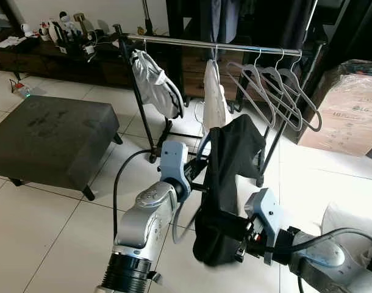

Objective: Hang hanger

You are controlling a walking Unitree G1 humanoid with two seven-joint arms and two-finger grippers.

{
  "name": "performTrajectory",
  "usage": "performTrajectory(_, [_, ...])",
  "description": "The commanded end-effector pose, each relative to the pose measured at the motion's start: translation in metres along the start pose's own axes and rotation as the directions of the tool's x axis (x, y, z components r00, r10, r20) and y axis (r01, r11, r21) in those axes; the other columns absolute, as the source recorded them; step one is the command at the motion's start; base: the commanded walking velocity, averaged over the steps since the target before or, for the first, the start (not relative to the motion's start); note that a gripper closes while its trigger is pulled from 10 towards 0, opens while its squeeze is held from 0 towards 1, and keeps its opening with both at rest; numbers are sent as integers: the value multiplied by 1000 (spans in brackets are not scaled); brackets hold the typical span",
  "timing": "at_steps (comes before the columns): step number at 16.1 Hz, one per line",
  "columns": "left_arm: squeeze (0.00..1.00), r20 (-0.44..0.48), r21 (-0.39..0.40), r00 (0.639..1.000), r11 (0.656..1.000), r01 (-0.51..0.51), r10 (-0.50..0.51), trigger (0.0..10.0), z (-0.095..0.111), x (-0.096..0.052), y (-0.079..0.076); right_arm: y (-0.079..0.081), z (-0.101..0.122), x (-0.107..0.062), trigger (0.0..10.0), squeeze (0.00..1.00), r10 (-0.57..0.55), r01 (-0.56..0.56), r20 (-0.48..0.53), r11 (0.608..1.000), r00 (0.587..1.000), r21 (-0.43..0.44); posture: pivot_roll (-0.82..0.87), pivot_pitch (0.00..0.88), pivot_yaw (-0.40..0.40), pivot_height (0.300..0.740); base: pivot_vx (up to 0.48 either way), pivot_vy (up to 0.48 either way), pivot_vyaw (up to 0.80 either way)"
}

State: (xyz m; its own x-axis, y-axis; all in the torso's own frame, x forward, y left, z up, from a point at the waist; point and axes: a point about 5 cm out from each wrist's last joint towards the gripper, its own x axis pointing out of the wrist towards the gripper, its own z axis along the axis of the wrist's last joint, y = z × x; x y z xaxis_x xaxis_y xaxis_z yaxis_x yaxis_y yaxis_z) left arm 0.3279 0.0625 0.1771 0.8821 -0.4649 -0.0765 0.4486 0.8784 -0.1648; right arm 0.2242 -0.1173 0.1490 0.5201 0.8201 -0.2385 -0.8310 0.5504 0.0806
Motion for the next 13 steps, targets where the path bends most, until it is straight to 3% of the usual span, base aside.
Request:
performTrajectory(1, [0,114,63,993,997,-39,32,10000,19,-2,2,19,3,3,10000,1000,127,-127,18,992,992,-10,-71,171,29,740,0,0,0])
performTrajectory(5, [0,180,133,983,990,-54,29,10000,23,-3,0,20,1,0,10000,1000,134,-134,1,991,991,-14,-74,170,28,740,0,0,0])
performTrajectory(11, [0,265,105,961,988,-109,78,10000,32,-4,6,15,-11,-9,10000,1000,112,-116,-98,992,989,-38,-79,170,27,740,0,0,0])
performTrajectory(13, [0,287,83,950,984,-156,126,10000,33,-4,11,17,-10,-9,10000,1000,119,-122,-85,992,989,-25,-80,170,26,740,0,0,0])
